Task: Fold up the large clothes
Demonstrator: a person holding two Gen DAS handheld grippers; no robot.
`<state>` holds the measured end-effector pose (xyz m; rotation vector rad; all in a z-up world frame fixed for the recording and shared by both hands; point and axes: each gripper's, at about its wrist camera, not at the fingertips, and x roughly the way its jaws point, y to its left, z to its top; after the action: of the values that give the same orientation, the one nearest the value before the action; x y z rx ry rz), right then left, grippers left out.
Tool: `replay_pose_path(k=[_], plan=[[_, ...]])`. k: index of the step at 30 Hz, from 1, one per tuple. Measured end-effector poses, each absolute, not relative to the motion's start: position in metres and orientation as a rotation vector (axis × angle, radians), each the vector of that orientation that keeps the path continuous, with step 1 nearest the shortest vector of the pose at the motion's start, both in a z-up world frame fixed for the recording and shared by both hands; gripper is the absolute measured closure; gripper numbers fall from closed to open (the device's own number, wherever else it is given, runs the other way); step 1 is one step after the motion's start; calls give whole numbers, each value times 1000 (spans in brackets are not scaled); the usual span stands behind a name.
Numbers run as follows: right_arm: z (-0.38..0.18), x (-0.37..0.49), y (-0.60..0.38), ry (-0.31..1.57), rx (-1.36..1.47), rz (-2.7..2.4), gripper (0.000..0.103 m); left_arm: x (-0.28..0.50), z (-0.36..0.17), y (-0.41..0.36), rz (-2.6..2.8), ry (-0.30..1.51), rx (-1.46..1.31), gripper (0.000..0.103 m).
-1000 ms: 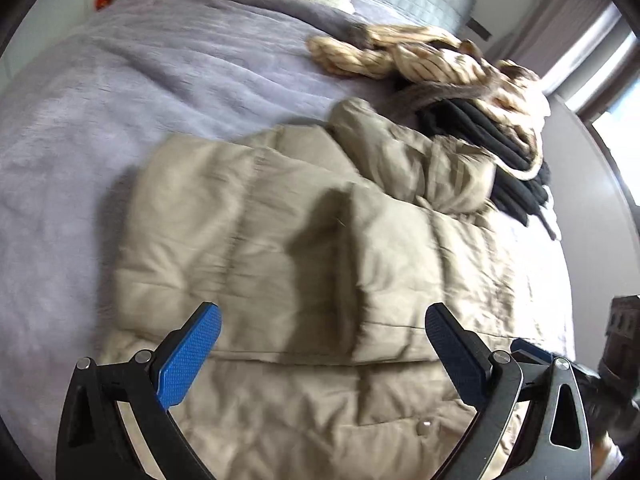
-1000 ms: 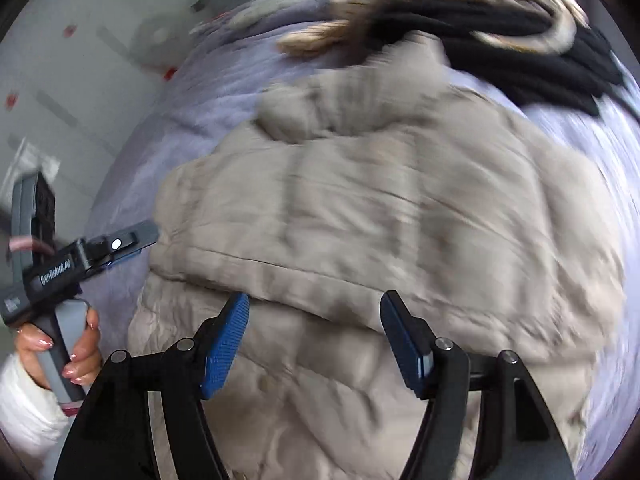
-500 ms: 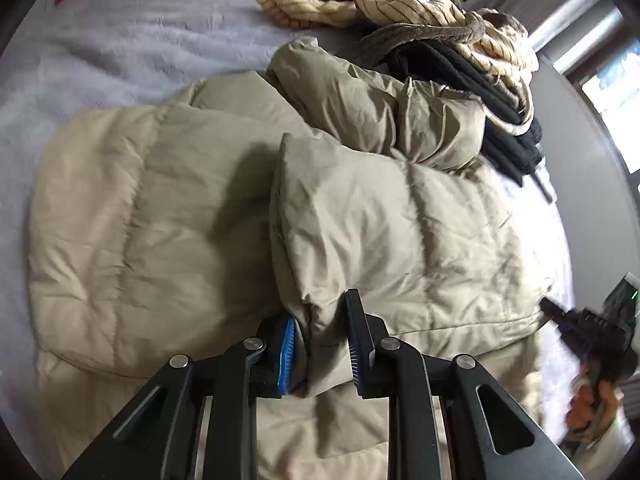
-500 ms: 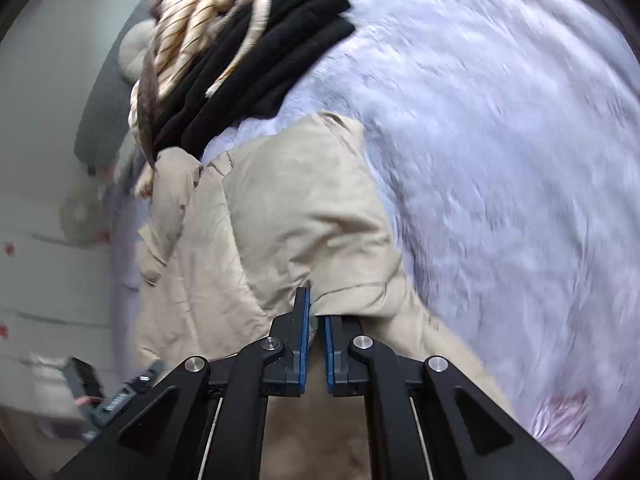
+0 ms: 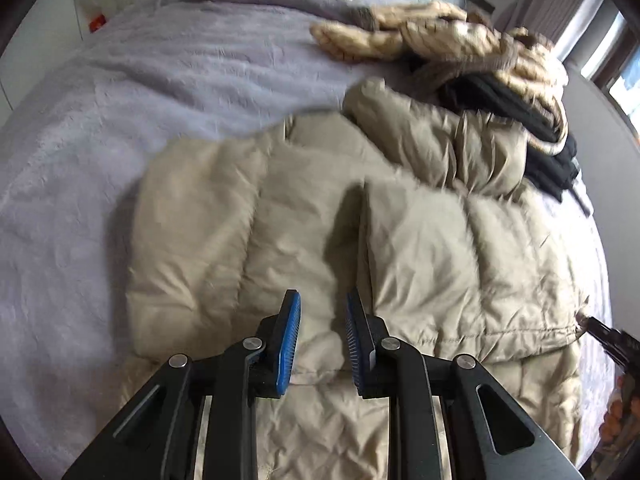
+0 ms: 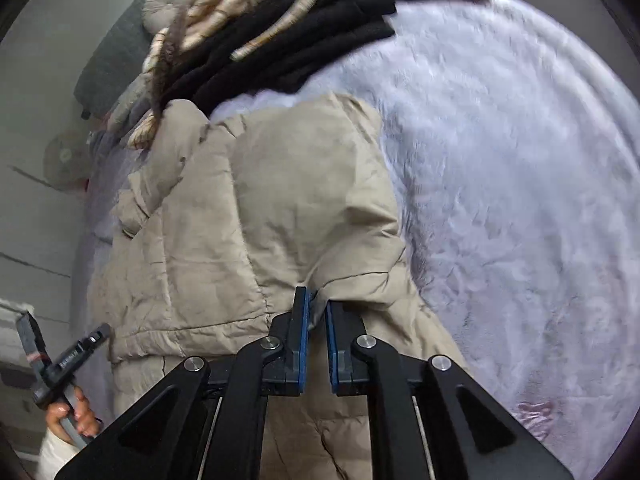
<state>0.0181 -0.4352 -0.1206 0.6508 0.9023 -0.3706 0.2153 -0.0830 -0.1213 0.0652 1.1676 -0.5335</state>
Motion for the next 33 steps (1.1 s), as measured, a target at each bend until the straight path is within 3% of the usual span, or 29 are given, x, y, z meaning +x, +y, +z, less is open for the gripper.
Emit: replay_pose_path(k=[1, 2, 3, 4, 7, 11, 12, 13, 15, 20, 25, 29, 33], plan=[[-107, 13, -434, 861, 594, -392, 77, 217, -117, -83, -542, 1159, 57, 79], [-97, 11, -438, 824, 567, -421, 48, 219, -112, -87, -556, 1150, 49, 79], [-93, 10, -445, 794, 570, -438, 27, 220, -109, -92, -571, 1146, 44, 79], [-94, 11, -460, 765, 610, -439, 26, 222, -106, -100, -591, 1145, 37, 79], [-138, 26, -515, 797, 929, -410, 28, 228, -105, -121, -613, 1157, -24, 79], [-207, 42, -552, 735, 1375, -308, 44, 228, -126, -148, -604, 1185, -6, 79], [-215, 48, -554, 716, 1433, -287, 65, 227, -135, -152, -584, 1196, 34, 79], [-216, 53, -555, 702, 1459, -254, 78, 227, -142, -152, -571, 1208, 56, 79], [-197, 65, -549, 698, 1342, -200, 88, 230, -159, -147, -555, 1242, 60, 79], [-196, 88, -531, 903, 952, -313, 89, 237, -176, -139, -558, 1273, -3, 79], [-214, 86, -521, 907, 888, -370, 89, 229, -179, -157, -563, 1214, 127, 79], [-189, 83, -504, 945, 762, -441, 82, 228, -167, -156, -550, 1211, 136, 78], [-151, 66, -474, 939, 568, -505, 82, 221, -140, -139, -555, 1173, 129, 78]])
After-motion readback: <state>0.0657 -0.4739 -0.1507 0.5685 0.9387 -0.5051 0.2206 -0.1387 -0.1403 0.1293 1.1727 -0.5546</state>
